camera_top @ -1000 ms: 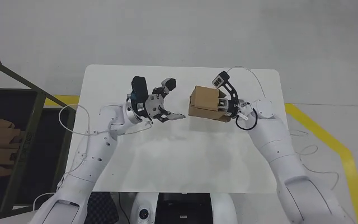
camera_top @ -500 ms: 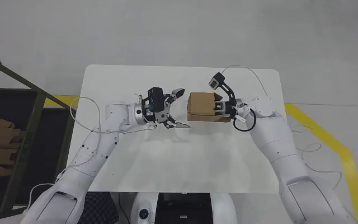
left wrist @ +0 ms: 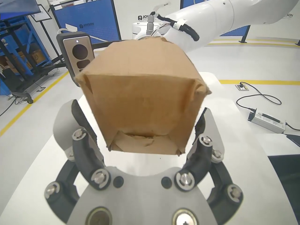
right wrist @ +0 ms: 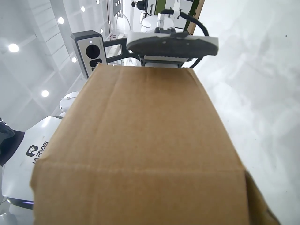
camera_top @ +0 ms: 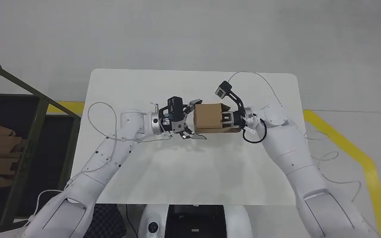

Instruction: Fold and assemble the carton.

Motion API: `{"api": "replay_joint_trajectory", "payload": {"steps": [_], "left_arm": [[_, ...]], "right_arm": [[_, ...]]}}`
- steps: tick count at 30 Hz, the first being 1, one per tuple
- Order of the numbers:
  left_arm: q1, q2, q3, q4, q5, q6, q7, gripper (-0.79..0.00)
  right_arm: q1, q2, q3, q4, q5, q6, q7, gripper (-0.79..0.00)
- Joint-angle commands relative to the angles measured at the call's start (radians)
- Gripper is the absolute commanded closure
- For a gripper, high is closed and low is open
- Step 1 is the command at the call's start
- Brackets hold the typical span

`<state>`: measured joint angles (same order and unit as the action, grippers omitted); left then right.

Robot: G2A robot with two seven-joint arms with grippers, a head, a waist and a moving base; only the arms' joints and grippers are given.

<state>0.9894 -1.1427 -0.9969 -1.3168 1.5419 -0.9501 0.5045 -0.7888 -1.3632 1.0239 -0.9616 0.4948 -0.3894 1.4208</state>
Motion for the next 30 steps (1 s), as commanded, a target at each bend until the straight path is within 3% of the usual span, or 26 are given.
{"api": "replay_joint_trajectory", "payload": {"steps": [1, 6, 15, 22, 30], "left_arm": [[0.000, 0.000, 0.003, 0.001, 0.000, 0.002, 0.005, -0.785], [0.003, 0.002, 0.007, 0.007, 0.004, 0.005, 0.014, -0.785], [0.013, 0.004, 0.002, 0.010, -0.031, 0.013, 0.012, -0.659], [0.017, 0.006, -0.001, 0.006, -0.047, 0.014, 0.008, -0.671], [0.025, 0.008, -0.006, 0.006, -0.070, 0.013, 0.005, -0.591]], "right_arm": [[0.001, 0.000, -0.003, 0.001, 0.000, -0.001, -0.003, 0.000], [0.003, 0.000, -0.010, 0.005, 0.001, -0.001, -0.008, 0.000], [0.012, 0.000, -0.023, 0.015, 0.001, -0.003, -0.018, 0.000], [0.019, 0.000, -0.028, 0.023, 0.000, -0.006, -0.027, 0.000], [0.024, 0.004, -0.028, 0.026, -0.016, -0.017, -0.041, 0.000]]}}
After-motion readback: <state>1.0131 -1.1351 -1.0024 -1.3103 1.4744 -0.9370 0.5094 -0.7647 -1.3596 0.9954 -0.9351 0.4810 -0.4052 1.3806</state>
